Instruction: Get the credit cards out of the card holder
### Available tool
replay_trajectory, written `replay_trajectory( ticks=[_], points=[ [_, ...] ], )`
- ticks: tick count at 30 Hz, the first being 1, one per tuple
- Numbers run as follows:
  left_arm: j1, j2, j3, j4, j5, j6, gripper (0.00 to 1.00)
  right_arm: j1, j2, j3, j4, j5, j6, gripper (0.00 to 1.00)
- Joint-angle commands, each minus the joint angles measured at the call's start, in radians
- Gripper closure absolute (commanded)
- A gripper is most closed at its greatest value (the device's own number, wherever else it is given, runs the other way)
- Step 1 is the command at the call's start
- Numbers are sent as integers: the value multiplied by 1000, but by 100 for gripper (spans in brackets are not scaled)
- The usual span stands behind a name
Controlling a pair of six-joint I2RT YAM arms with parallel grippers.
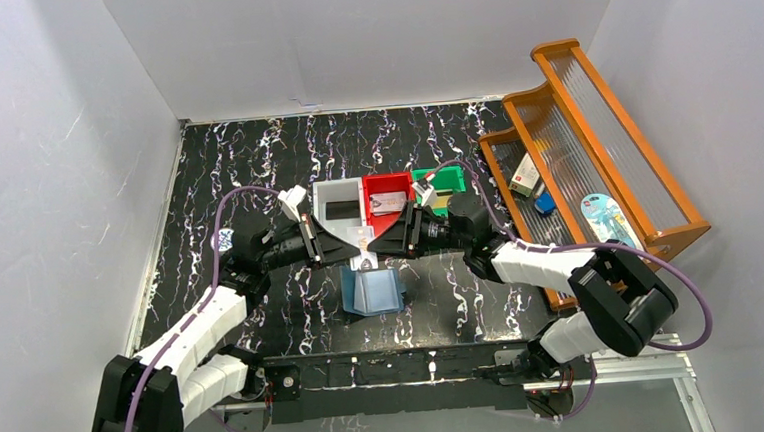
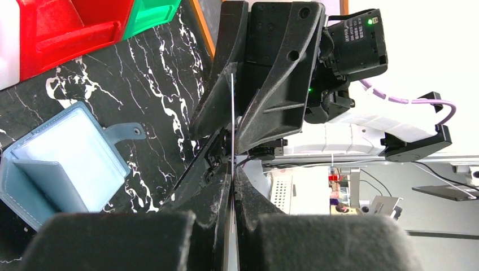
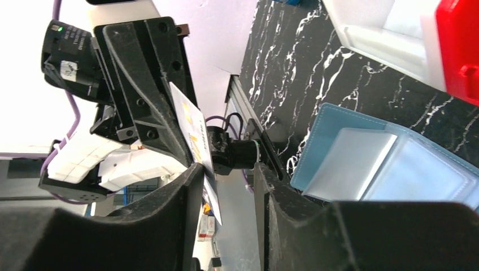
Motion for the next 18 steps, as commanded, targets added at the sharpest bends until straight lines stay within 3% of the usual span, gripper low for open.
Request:
replay_trajectory(
  ticks=[1, 7, 13, 16, 18],
  points=[
    [4, -4, -10, 67, 66, -22, 100, -3, 10, 25, 156, -56, 42, 57],
    [4, 2, -8, 71, 76, -17, 100, -4, 34, 25, 241, -114, 70, 69],
    [4, 3, -16, 81, 64, -23, 99, -4, 49, 9, 309, -124, 103, 90],
    [4, -8, -19, 56, 47, -14, 86, -7, 35, -1, 299, -105, 96, 100],
    [4, -17, -9, 6, 29, 12, 68, -8, 22, -2, 269, -92, 77, 100]
  ],
)
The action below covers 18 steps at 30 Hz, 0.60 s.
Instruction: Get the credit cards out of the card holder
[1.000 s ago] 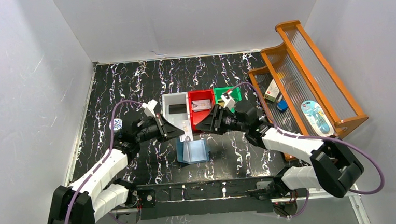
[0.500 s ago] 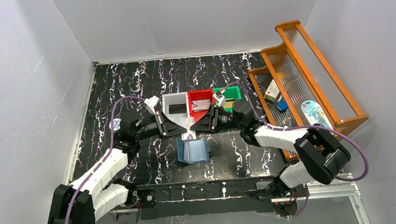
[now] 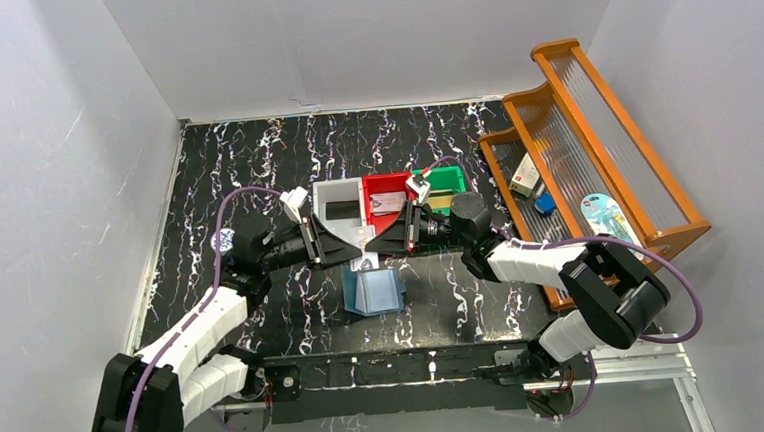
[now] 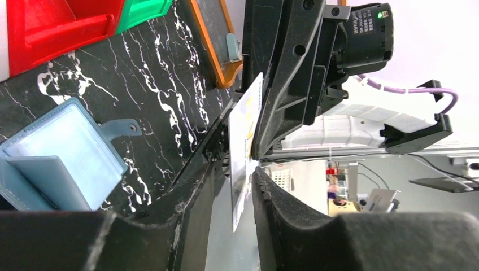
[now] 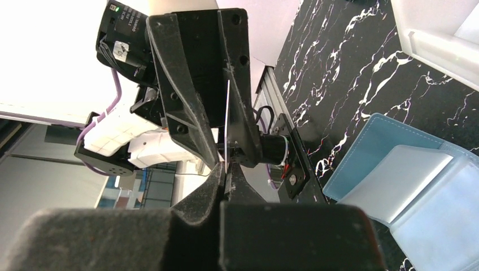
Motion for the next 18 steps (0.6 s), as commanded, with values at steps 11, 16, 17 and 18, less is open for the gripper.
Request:
replay_trajectory(
  ticks=[11, 16, 17, 18],
  points=[
    [1, -146, 192, -658, -406, 364, 7, -12, -228, 159, -672, 402, -417, 100],
    [2, -180, 191, -730, -480, 362, 4, -13, -220, 315, -933, 605, -665, 100],
    [2, -183, 192, -737, -487, 362, 3, -12, -217, 327, -948, 632, -688, 100],
    [2, -187, 193, -745, -496, 362, 2, -12, -214, 338, -962, 657, -709, 100]
  ],
)
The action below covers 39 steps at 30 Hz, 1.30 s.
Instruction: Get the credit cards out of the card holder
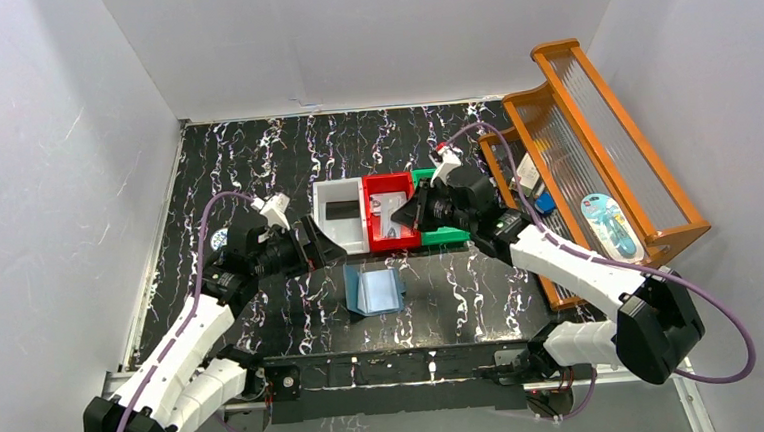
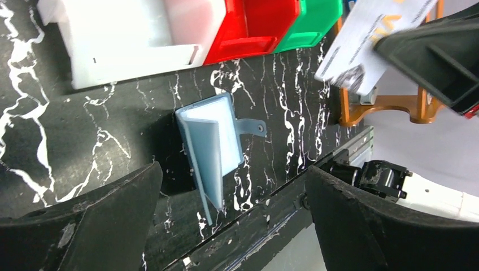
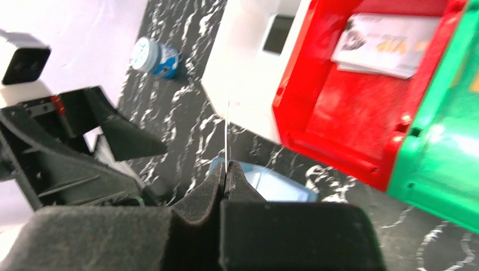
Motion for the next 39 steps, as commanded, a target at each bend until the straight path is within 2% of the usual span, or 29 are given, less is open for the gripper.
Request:
replay_trajectory(
  ticks=[1, 8, 21, 26, 39],
  points=[
    [2, -36, 39, -77, -62, 16, 2, -4, -1, 107, -140, 185, -199, 100],
    [2, -47, 27, -116, -77, 17, 1, -4, 83, 202, -191, 284, -424, 100],
    [2, -13, 25, -151, -35, 31, 2, 20, 365, 374, -140, 188, -1009, 100],
    [2, -29, 16, -175, -43, 34, 2, 56, 441, 397, -120, 272, -1236, 100],
    [2, -44, 19, -217, -87, 46, 2, 62, 640, 511, -109, 384, -1513, 100]
  ],
)
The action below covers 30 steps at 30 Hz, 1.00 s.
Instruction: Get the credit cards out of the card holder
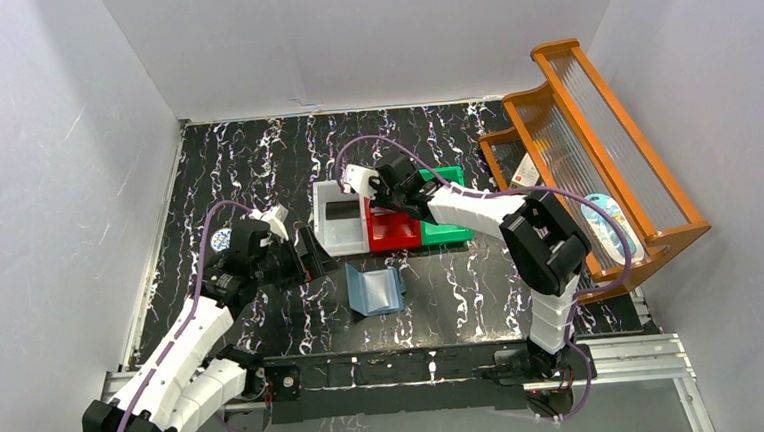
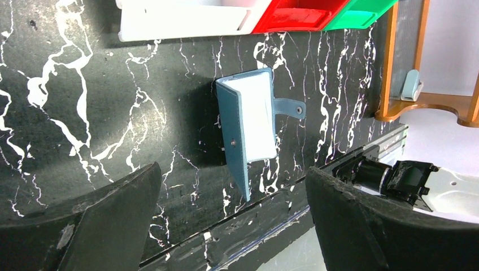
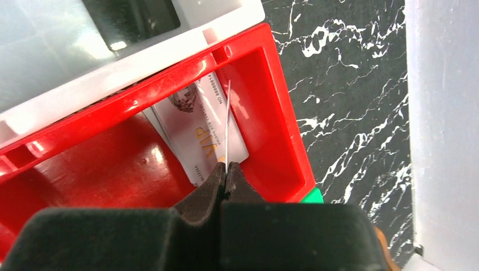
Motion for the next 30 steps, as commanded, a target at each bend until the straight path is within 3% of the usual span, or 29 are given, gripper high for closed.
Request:
replay_trajectory(
  ticks=[1, 15, 19, 30],
  points=[
    [1, -30, 18, -47, -20, 17, 2, -2, 32, 67, 45, 49, -128, 100],
    [2, -44, 17, -70, -42, 17, 2, 5, 109, 70, 35, 57, -158, 82],
    [2, -43, 14, -71, -43, 17, 2, 6, 88, 59, 14, 13, -146, 65],
    [2, -47, 9, -74, -40, 9, 2, 6, 45, 51, 13, -31, -53, 55]
  ],
)
